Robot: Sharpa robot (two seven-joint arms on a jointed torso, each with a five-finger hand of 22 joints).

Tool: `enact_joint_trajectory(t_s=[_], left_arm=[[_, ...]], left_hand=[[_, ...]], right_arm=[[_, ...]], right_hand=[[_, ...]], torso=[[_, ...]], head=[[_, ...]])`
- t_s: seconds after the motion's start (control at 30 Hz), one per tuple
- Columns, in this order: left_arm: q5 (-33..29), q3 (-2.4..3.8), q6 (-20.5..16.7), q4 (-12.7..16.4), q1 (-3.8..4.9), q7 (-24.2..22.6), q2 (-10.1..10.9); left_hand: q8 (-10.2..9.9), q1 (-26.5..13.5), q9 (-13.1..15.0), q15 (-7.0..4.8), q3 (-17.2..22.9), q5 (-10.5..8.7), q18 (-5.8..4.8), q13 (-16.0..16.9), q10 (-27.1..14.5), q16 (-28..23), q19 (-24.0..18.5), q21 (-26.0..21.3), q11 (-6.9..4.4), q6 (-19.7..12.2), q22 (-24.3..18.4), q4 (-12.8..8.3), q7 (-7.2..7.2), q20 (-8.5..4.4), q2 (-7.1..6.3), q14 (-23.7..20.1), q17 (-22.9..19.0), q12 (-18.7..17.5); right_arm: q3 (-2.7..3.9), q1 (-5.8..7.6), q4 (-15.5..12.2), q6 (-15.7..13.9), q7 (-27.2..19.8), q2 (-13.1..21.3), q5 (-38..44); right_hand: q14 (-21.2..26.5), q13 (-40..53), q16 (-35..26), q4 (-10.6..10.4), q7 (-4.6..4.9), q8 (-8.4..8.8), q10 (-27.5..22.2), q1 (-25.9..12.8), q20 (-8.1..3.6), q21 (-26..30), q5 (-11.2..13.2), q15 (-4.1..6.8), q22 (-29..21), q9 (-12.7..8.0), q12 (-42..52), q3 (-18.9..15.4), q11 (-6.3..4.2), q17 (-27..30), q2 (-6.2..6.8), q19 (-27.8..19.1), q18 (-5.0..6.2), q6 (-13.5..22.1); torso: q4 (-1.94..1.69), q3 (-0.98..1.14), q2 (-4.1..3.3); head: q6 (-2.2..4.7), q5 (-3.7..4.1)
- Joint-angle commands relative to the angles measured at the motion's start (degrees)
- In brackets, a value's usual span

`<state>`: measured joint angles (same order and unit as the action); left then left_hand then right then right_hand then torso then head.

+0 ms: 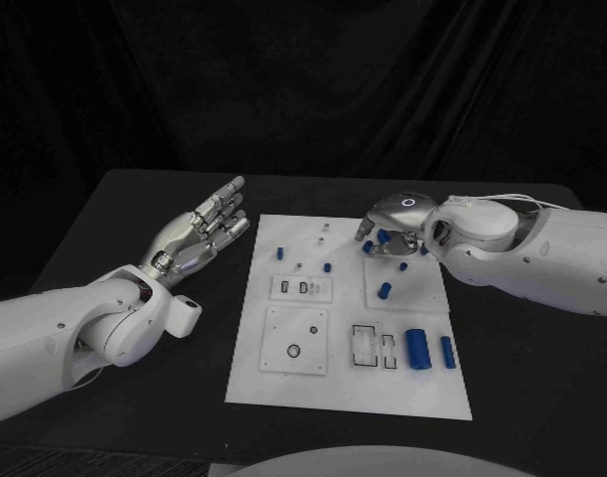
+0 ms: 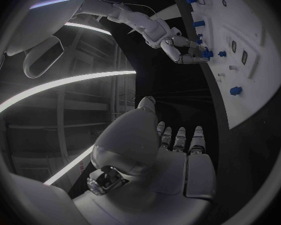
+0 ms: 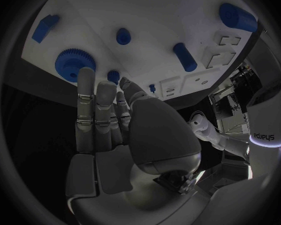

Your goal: Assemble the parts on the task board

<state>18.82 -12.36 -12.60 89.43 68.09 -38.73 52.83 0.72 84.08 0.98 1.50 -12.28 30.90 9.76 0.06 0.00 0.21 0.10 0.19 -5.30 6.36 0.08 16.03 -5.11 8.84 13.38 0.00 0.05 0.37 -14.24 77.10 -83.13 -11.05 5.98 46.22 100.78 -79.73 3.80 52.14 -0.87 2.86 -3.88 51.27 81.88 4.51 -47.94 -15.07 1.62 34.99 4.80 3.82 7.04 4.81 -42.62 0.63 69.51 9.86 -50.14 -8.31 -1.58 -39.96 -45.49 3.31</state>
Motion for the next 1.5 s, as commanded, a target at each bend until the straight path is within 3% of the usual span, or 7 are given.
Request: enact_joint_trajectory(t_s=[0.03, 0.13, 0.3, 0.5, 1.03, 1.23, 1.5], left_arm=[[0.1, 0.05, 1.0, 0.0, 0.09, -5.9, -0.2], [0.1, 0.05, 1.1, -0.1, 0.08, -5.8, -0.2], [0.1, 0.05, 1.4, -0.3, 0.08, -5.8, -0.4], [0.1, 0.04, 1.5, -0.3, 0.07, -5.7, -0.4], [0.1, 0.04, 2.1, -0.3, 0.05, -5.4, -0.4], [0.1, 0.04, 2.3, -0.4, 0.05, -5.2, -0.5], [0.1, 0.04, 2.5, -0.6, 0.03, -5.1, -0.5]], left_hand=[[0.3, 0.5, 0.0, 0.61, 0.4, 0.33, 0.47, -0.1, 0.0, -0.2, -0.1, -0.2, 0.5, -0.1, -0.1, 0.1, 0.31, 0.57, 0.02, 0.0, 0.0, -0.4], [0.3, 0.6, 0.1, 0.76, 0.5, 0.38, 0.48, -0.1, 0.0, -0.2, -0.1, -0.2, 0.61, 0.0, -0.1, 0.0, 0.36, 0.76, -0.01, 0.0, 0.0, -0.4], [0.3, 0.7, 0.1, 0.96, 0.6, 0.49, 0.49, -0.1, 0.0, -0.2, -0.1, -0.2, 0.81, 0.0, -0.1, -0.1, 0.41, 1.01, -0.04, 0.0, 0.0, -0.4], [0.3, 0.9, 0.1, 1.22, 0.8, 0.6, 0.5, -0.1, 0.0, -0.2, -0.1, -0.2, 1.1, 0.0, -0.1, -0.1, 0.45, 1.26, -0.09, 0.0, 0.0, -0.4], [0.3, 1.1, 0.1, 1.77, 1.1, 0.78, 0.51, -0.1, 0.0, -0.2, -0.1, -0.2, 1.87, 0.1, -0.1, -0.2, 0.55, 1.66, -0.18, 0.0, 0.0, -0.4], [0.4, 1.2, 0.1, 2.06, 1.4, 0.9, 0.52, -0.1, 0.0, -0.2, -0.1, -0.2, 2.15, 0.4, -0.1, -0.4, 1.17, 1.97, -0.19, 0.0, 0.0, -0.4], [0.5, 1.4, 0.3, 2.33, 1.8, 0.99, 0.53, -0.1, 0.0, -0.2, 0.0, -0.1, 2.24, 1.2, 0.0, -0.5, 2.26, 2.48, -0.23, 0.0, 0.0, -0.4]], right_arm=[[0.03, -0.16, 0.2, -0.8, 0.9, 0.0, 0.6], [0.03, -0.2, 0.4, -0.5, 0.9, 0.0, 0.6], [0.03, -0.42, 0.9, -0.7, 0.5, 0.0, 0.6], [0.03, -0.94, 1.6, -1.6, -0.3, -0.2, 0.6], [0.04, -2.36, 4.5, -3.6, -2.8, -1.6, 0.6], [0.04, -3.03, 5.5, -4.4, -4.0, -2.1, 0.6], [0.04, -3.37, 5.9, -5.7, -5.3, -2.2, 0.6]], right_hand=[[0.4, 0.1, -0.2, -0.1, -0.22, 0.15, -0.4, -0.1, -0.03, -0.3, -0.4, -0.02, 0.1, 0.0, -0.1, 0.3, -0.04, 0.1, 0.39, -0.4, 0.0, 0.2], [0.7, 0.2, -0.4, -0.1, -0.28, 0.02, -0.7, -0.2, 0.0, -0.1, -0.7, -0.01, 0.0, 0.1, 0.0, 0.5, -0.16, 0.4, 0.36, -0.9, 0.07, -0.1], [0.7, 0.5, 0.6, -0.3, 0.58, -0.39, 0.2, -0.6, 0.01, -0.9, -1.0, 0.02, 1.4, 0.7, 0.8, 1.3, -0.16, -0.5, 0.34, -1.3, 0.01, -2.0], [0.2, 0.8, 2.3, -0.8, 1.53, -0.29, 1.5, -1.2, -0.03, -2.6, 0.3, 0.13, 3.8, 1.0, 1.6, 1.8, -0.47, -2.2, 0.47, -0.8, -0.24, -2.9], [0.7, 0.6, 2.2, -0.6, 2.25, 0.2, 3.6, -0.1, -0.15, -3.8, -0.2, 0.27, 6.0, 0.9, 2.2, 4.3, -0.71, -1.9, 0.35, -1.0, -0.42, -2.3], [0.6, 0.3, 2.7, -0.8, 2.68, -0.24, 6.3, 0.5, -0.45, -5.8, -0.3, 0.65, 9.0, 1.2, 2.2, 7.1, -1.25, -2.4, 0.45, -0.6, -0.8, -3.6], [0.9, 0.1, 1.0, -0.7, 3.13, -1.68, 13.2, 2.0, -0.76, -6.9, 0.7, 0.89, 11.1, 2.3, 2.7, 11.7, -1.64, -0.4, 0.53, -1.0, -0.95, -8.5]], torso=[[-0.07, -0.1, 0.17], [-0.03, -0.13, 0.24], [0.0, -0.19, 0.34], [0.03, -0.23, 0.44], [0.01, -0.24, 0.61], [-0.16, -0.33, 0.63], [-0.18, -0.4, 0.7]], head=[[-0.07, 0.18], [0.06, 0.17], [0.29, 0.35], [0.06, 0.41], [-0.44, 0.46], [-0.57, 0.22], [-0.73, 0.19]])
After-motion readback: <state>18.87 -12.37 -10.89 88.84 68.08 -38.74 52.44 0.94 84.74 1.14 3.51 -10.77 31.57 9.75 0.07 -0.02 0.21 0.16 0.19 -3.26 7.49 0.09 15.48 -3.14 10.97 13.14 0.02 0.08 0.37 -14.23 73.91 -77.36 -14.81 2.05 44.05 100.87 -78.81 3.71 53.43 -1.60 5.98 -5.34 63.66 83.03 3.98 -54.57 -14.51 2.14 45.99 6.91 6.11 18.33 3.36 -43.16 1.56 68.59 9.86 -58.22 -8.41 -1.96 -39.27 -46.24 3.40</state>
